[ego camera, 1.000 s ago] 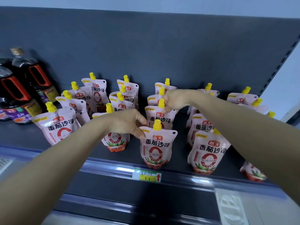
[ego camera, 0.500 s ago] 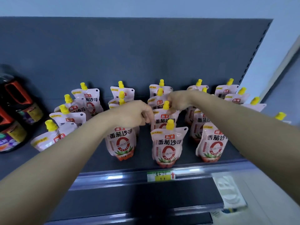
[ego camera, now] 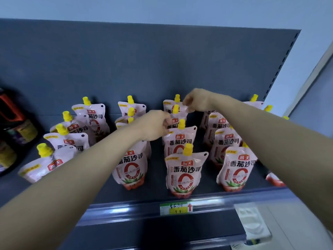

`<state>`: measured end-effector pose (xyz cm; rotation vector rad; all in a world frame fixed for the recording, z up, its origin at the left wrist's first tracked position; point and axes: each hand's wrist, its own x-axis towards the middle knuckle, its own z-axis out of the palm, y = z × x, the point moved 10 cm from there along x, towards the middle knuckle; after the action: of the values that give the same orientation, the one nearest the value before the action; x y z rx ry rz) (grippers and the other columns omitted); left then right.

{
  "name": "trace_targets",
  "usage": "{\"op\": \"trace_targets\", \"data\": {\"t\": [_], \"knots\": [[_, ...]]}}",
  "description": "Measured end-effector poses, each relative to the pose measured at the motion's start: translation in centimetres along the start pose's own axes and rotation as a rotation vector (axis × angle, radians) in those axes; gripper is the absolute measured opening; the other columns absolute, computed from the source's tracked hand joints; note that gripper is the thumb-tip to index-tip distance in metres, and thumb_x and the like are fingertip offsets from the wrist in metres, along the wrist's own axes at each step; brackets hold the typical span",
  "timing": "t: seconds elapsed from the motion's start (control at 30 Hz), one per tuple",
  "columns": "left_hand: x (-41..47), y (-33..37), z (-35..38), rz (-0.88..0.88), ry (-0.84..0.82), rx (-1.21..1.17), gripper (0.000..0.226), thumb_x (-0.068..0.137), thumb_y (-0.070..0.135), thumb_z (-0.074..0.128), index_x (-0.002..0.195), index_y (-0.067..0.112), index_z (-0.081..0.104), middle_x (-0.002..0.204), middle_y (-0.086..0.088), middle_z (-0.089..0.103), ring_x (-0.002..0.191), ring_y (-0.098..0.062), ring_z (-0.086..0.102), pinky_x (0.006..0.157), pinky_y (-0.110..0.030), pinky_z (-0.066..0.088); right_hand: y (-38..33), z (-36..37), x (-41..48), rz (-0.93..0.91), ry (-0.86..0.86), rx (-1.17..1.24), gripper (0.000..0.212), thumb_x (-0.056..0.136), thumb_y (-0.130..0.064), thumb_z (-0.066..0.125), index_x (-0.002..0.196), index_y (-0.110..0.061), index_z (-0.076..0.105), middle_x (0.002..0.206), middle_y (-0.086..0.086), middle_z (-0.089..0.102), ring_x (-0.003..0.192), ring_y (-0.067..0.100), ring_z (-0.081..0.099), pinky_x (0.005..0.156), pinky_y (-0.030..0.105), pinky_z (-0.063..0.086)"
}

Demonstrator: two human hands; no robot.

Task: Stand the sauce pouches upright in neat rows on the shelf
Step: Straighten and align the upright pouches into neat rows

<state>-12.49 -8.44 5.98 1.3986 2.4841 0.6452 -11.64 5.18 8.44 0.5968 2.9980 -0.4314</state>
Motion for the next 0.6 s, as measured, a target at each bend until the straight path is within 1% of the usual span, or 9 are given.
{"op": "trace_targets", "data": {"t": [0.07,0.1,0.17,0.27,0.33,0.37,0.43,0.53,0.6], "knots": [[0.9,-0.2,0.5,-0.025,-0.011,0.043,0.030,0.084,0.016,0.064,0.113,0.012,0.059,0.096,-0.001,0.060,0.082,-0.017,0.056,0.057,-0.019,0.041,-0.4,1.3,1.1,-0.035,-0.034,-0.031,0.035,0.088,-0.016,0.064,0.122,-0.008,0.063,0.124,0.009,0.063,0.116,0.026,0.057,0.102,0.036,0.044],[1.3,-0.3,0.9,-0.036,-0.026,0.053,0.030,0.083,0.016,0.065,0.112,0.011,0.060,0.100,-0.004,0.064,0.086,-0.020,0.059,0.064,-0.024,0.045,-0.6,2.0,1.6,-0.058,-0.054,-0.056,0.031,0.089,-0.020,0.063,0.116,-0.005,0.066,0.117,0.011,0.065,0.110,0.026,0.059,0.098,0.035,0.046],[2.1,-0.7,1.8,-0.055,-0.061,0.058,0.024,0.082,0.015,0.066,0.105,0.009,0.064,0.104,-0.008,0.067,0.091,-0.023,0.061,0.073,-0.027,0.047,-1.0,2.8,2.2,-0.092,-0.084,-0.115,0.034,0.092,-0.028,0.058,0.106,0.001,0.069,0.098,0.014,0.063,0.092,0.024,0.057,0.084,0.031,0.045],[2.8,-1.1,2.4,-0.069,-0.082,0.075,0.018,0.081,0.014,0.065,0.096,0.004,0.068,0.097,-0.012,0.068,0.084,-0.023,0.059,0.069,-0.027,0.043,-0.8,2.6,3.1,-0.111,-0.088,-0.175,0.032,0.091,-0.027,0.059,0.104,0.001,0.068,0.095,0.016,0.062,0.084,0.021,0.050,0.071,0.030,0.046],[3.1,-1.1,2.8,-0.076,-0.106,0.069,0.018,0.081,0.012,0.065,0.095,0.002,0.069,0.087,-0.011,0.065,0.077,-0.022,0.055,0.066,-0.028,0.041,-0.4,2.4,3.0,-0.101,-0.095,-0.187,0.026,0.088,-0.023,0.063,0.103,-0.003,0.067,0.088,0.011,0.057,0.081,0.021,0.050,0.059,0.022,0.040],[3.2,-1.0,2.9,-0.075,-0.120,0.065,0.016,0.080,0.012,0.065,0.092,0.001,0.068,0.078,-0.008,0.059,0.072,-0.020,0.052,0.063,-0.027,0.039,-0.5,2.4,2.9,-0.119,-0.115,-0.200,0.025,0.089,-0.024,0.062,0.099,-0.002,0.068,0.084,0.009,0.055,0.079,0.022,0.049,0.056,0.023,0.037],[3.4,-0.9,3.2,-0.081,-0.137,0.062,0.012,0.080,0.011,0.066,0.079,0.000,0.066,0.064,0.000,0.045,0.062,-0.017,0.041,0.056,-0.026,0.033,-0.5,2.7,3.0,-0.160,-0.148,-0.195,0.032,0.091,-0.028,0.059,0.088,0.002,0.067,0.079,0.011,0.051,0.077,0.022,0.045,0.053,0.024,0.032],[3.5,-0.7,3.3,-0.083,-0.151,0.046,0.032,0.079,0.011,0.068,0.052,0.012,0.050,0.055,0.003,0.032,0.054,-0.014,0.030,0.052,-0.026,0.027,-0.3,2.9,3.2,-0.195,-0.187,-0.203,0.033,0.090,-0.025,0.062,0.096,0.007,0.068,0.079,0.011,0.055,0.072,0.021,0.051,0.059,0.025,0.039],[3.5,-0.7,3.3,-0.091,-0.150,0.040,0.034,0.078,0.012,0.069,0.050,0.014,0.050,0.053,0.003,0.032,0.052,-0.013,0.030,0.053,-0.026,0.028,-0.1,3.1,3.4,-0.190,-0.212,-0.195,0.029,0.088,-0.022,0.065,0.099,0.004,0.070,0.080,0.009,0.059,0.062,0.018,0.054,0.059,0.025,0.043]]}}
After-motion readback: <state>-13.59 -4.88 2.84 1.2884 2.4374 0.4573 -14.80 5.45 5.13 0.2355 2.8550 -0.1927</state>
